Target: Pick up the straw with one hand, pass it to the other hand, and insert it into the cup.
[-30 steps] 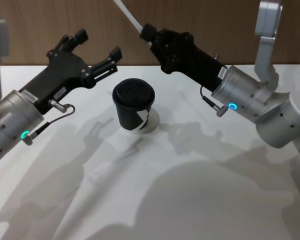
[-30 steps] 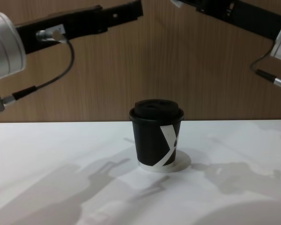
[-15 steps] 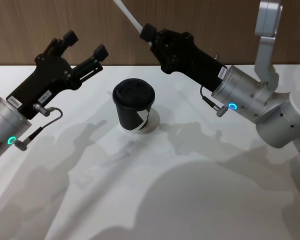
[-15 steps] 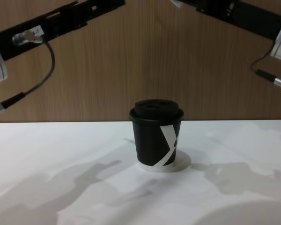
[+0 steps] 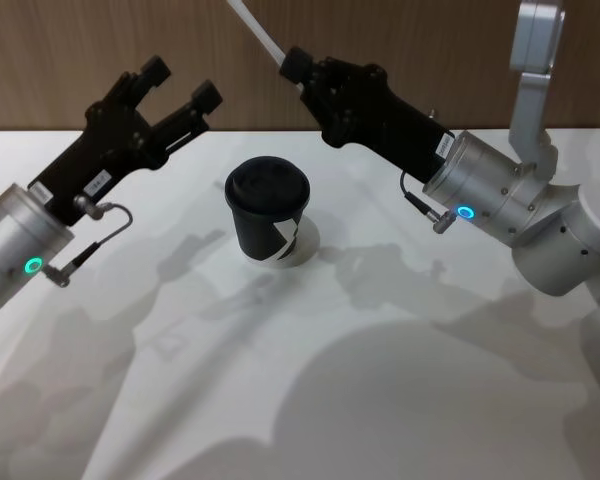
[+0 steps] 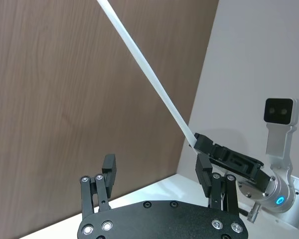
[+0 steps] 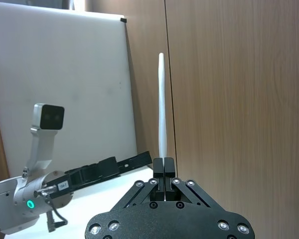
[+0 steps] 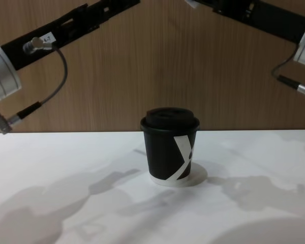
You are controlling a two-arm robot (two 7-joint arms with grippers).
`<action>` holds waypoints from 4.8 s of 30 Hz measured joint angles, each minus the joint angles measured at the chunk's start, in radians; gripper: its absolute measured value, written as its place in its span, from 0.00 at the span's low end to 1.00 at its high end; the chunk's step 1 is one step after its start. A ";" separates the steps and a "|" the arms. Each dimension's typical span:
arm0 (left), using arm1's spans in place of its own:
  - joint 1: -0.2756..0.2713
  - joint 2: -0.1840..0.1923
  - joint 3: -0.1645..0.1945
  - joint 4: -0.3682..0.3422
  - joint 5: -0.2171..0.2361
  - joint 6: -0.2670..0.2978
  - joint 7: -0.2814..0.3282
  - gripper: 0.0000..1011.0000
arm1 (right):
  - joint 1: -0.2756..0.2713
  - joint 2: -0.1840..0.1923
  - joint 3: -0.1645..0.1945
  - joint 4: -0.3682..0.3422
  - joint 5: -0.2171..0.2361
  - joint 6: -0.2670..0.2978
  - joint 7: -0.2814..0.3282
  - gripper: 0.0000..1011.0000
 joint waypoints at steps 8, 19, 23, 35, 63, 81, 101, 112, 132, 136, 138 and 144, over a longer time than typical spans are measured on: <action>-0.062 -0.022 0.017 0.077 -0.046 0.011 -0.058 0.99 | 0.000 0.000 0.000 0.000 0.000 0.000 0.000 0.01; -0.124 -0.032 0.042 0.143 -0.072 0.009 -0.123 0.99 | 0.000 0.000 0.000 0.000 0.000 0.000 0.000 0.01; -0.138 -0.035 0.048 0.160 -0.080 0.004 -0.143 0.99 | 0.000 0.000 0.000 0.000 0.000 0.000 0.000 0.01; -0.172 -0.045 0.060 0.199 -0.114 -0.004 -0.191 0.99 | 0.000 0.000 0.000 0.000 0.000 0.000 0.000 0.01; -0.283 -0.096 0.095 0.333 -0.189 0.014 -0.271 0.99 | 0.000 0.000 0.000 0.000 0.000 0.000 0.000 0.01; -0.346 -0.123 0.113 0.414 -0.214 0.002 -0.308 0.99 | 0.000 0.000 0.000 0.000 0.000 0.000 0.000 0.01; -0.371 -0.122 0.130 0.428 -0.191 -0.047 -0.272 0.99 | 0.000 0.000 0.000 0.000 0.000 0.000 0.000 0.01; -0.384 -0.123 0.145 0.432 -0.185 -0.059 -0.263 0.98 | 0.000 0.000 0.000 0.000 0.000 0.000 0.000 0.01; -0.392 -0.120 0.159 0.431 -0.188 -0.071 -0.252 0.42 | 0.000 0.000 0.000 0.000 0.000 0.000 0.000 0.01; -0.392 -0.120 0.160 0.430 -0.188 -0.073 -0.251 0.29 | 0.000 0.000 0.000 0.000 0.000 0.000 0.000 0.01; -0.392 -0.120 0.160 0.430 -0.188 -0.073 -0.251 0.24 | 0.000 0.000 0.000 0.000 0.000 0.000 0.000 0.01; -0.393 -0.120 0.161 0.430 -0.189 -0.074 -0.251 0.16 | 0.000 0.000 0.000 0.000 0.000 0.000 0.000 0.01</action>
